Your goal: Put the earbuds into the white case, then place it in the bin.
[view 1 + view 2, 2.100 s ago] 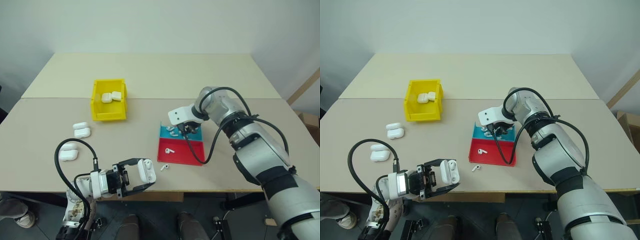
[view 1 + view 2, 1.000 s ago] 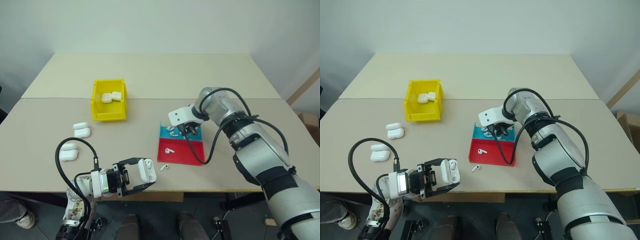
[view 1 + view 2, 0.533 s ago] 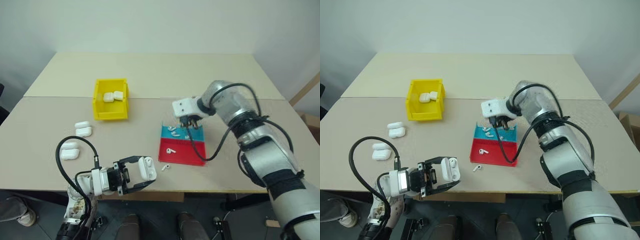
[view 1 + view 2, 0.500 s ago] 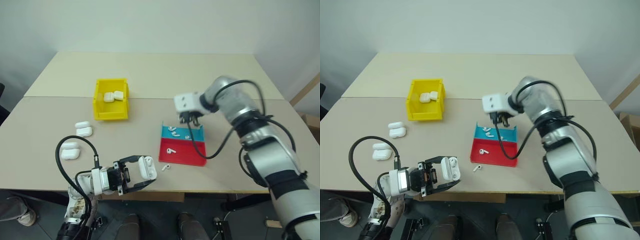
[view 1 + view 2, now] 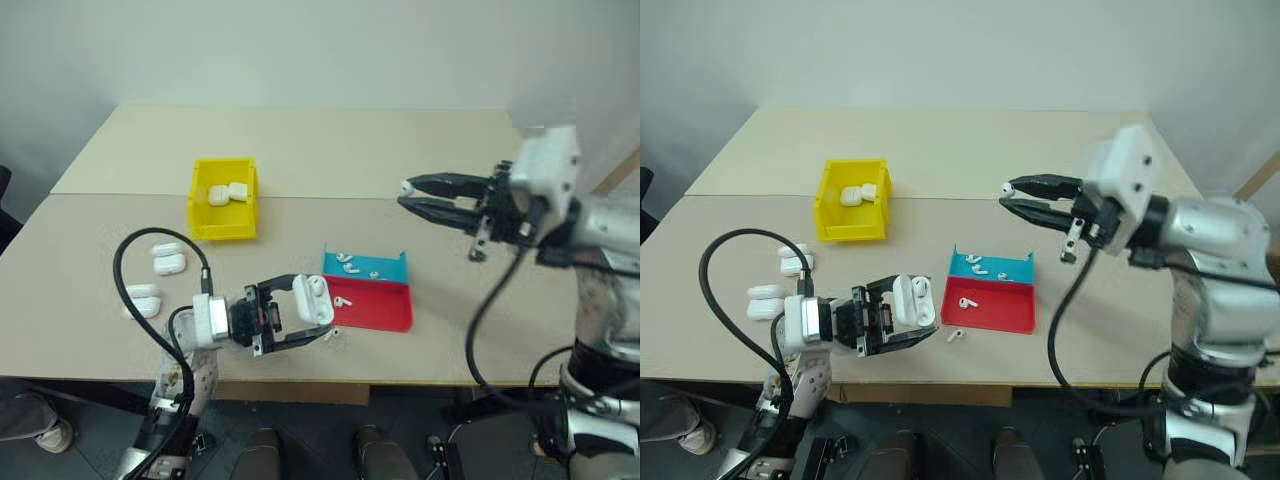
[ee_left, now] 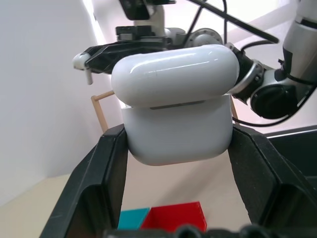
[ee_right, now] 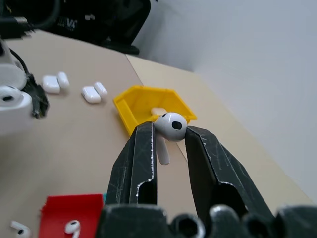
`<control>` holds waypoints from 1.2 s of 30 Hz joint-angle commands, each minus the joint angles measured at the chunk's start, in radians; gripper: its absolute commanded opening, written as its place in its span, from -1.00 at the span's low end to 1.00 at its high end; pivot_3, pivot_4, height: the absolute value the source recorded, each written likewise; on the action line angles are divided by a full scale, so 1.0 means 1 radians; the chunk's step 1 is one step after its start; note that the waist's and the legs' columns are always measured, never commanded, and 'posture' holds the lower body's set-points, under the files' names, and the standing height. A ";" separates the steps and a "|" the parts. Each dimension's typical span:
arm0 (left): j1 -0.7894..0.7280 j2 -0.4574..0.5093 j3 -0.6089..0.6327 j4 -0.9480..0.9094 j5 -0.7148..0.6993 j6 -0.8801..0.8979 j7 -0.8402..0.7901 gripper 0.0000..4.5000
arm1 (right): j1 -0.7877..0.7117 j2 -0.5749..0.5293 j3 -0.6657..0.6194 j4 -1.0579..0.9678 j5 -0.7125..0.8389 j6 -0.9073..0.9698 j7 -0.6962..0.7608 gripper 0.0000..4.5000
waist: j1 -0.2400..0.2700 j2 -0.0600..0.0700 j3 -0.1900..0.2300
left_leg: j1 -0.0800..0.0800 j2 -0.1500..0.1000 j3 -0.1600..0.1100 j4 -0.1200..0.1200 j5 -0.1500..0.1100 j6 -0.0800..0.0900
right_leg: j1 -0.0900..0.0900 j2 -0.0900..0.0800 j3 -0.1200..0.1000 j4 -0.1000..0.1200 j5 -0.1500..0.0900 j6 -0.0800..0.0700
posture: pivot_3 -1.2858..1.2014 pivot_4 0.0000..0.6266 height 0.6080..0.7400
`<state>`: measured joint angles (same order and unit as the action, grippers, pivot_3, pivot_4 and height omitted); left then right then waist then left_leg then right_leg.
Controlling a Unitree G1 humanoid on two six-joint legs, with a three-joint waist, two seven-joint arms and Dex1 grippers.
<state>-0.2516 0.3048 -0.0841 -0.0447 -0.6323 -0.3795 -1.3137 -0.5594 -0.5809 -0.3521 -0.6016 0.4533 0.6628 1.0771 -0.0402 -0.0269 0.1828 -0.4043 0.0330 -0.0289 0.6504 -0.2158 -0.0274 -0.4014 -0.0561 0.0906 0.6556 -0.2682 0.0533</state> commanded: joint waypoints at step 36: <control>-0.097 -0.067 0.028 0.010 -0.002 0.053 -0.005 0.23 | 0.046 -0.031 0.240 -0.013 0.448 -0.080 -0.104 -0.69 | 0.000 0.000 0.000 | 0.000 0.000 -0.001 0.000 0.000 0.000 | 0.001 0.001 -0.001 -0.003 0.000 0.000 | 0.03 -0.52 1.00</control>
<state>-0.3327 0.2446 -0.0648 -0.0262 -0.6299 -0.3051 -1.3169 -0.4946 -0.6140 -0.1046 -0.5875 0.8795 0.6104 0.9763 -0.0399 -0.0273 0.1826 -0.4046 0.0331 -0.0298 0.6504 -0.2157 -0.0272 -0.4002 -0.0555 0.0901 0.6531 -0.2684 0.0537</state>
